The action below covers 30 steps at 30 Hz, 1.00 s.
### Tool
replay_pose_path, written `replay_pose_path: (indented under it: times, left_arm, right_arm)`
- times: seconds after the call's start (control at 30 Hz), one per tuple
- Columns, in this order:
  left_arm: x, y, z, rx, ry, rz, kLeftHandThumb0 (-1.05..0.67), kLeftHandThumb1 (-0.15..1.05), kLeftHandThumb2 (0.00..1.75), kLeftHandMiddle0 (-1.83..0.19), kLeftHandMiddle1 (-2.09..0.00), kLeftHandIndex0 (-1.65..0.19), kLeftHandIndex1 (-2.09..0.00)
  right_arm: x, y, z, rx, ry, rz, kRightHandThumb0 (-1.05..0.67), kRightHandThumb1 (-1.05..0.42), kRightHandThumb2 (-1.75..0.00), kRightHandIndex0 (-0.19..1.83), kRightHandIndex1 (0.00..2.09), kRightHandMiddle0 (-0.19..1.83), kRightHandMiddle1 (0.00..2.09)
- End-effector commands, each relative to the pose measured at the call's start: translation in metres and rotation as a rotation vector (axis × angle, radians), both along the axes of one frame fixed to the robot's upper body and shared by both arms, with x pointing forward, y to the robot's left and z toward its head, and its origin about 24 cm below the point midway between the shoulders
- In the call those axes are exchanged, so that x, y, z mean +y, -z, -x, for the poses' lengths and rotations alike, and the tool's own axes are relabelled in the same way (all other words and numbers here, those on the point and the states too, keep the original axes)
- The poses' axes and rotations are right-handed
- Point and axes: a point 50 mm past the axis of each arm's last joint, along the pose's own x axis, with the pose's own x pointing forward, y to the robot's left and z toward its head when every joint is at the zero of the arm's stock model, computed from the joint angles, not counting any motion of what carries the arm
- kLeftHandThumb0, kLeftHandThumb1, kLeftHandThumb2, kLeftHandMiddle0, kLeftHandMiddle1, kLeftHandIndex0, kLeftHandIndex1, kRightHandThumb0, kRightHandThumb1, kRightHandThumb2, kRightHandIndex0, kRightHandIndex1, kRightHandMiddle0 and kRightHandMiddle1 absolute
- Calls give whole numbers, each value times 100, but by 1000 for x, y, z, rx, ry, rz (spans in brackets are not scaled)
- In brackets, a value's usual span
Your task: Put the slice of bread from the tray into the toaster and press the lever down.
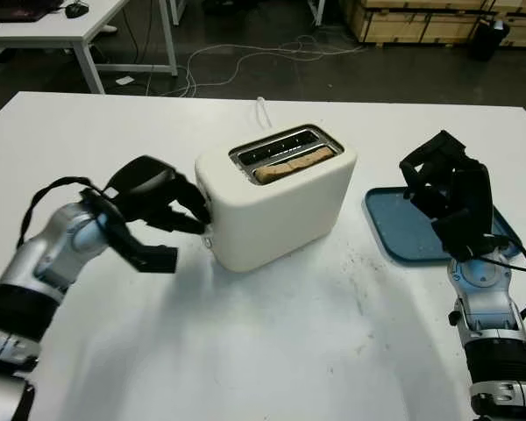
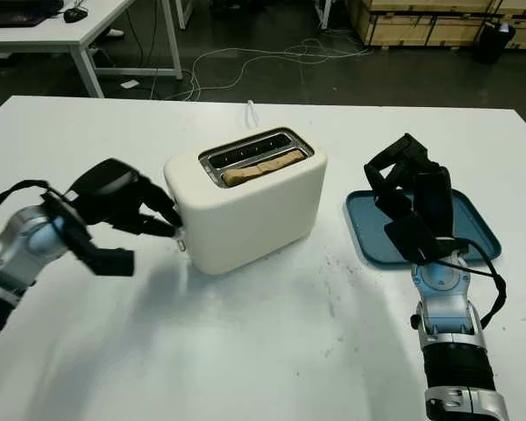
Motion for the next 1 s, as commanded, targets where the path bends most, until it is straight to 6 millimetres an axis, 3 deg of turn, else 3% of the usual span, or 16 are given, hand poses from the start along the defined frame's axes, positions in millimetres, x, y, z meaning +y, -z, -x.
replay_pose_path:
  times: [0.0, 0.57, 0.77, 0.9, 0.97]
  left_arm:
    - [-25, 95, 25, 312, 17, -230, -75, 92, 6, -123, -161, -126, -6]
    - [-24, 108, 29, 300, -91, -106, -73, 91, 1, -124, -160, -129, -3]
    - [-26, 149, 41, 394, -271, -53, -65, 88, 0, -124, -138, -131, -2]
    - [-31, 156, 44, 431, -269, -63, -65, 87, 0, -123, -124, -136, -3]
    - [-32, 157, 43, 434, -264, -77, -65, 86, 0, -124, -128, -140, -4]
  right_arm:
    - [-1, -2, 2, -9, -6, 2, -61, -92, -37, 81, 175, 61, 165]
    - [-1, -3, 4, -9, -18, 12, -62, -92, -38, 82, 175, 59, 169]
    - [-4, 0, 6, 13, -13, 32, -61, -92, -39, 82, 175, 61, 165]
    - [-5, -2, 6, 7, -18, 44, -61, -92, -40, 82, 175, 59, 171]
    - [-4, -3, 6, 3, -23, 42, -61, -92, -40, 82, 175, 58, 172]
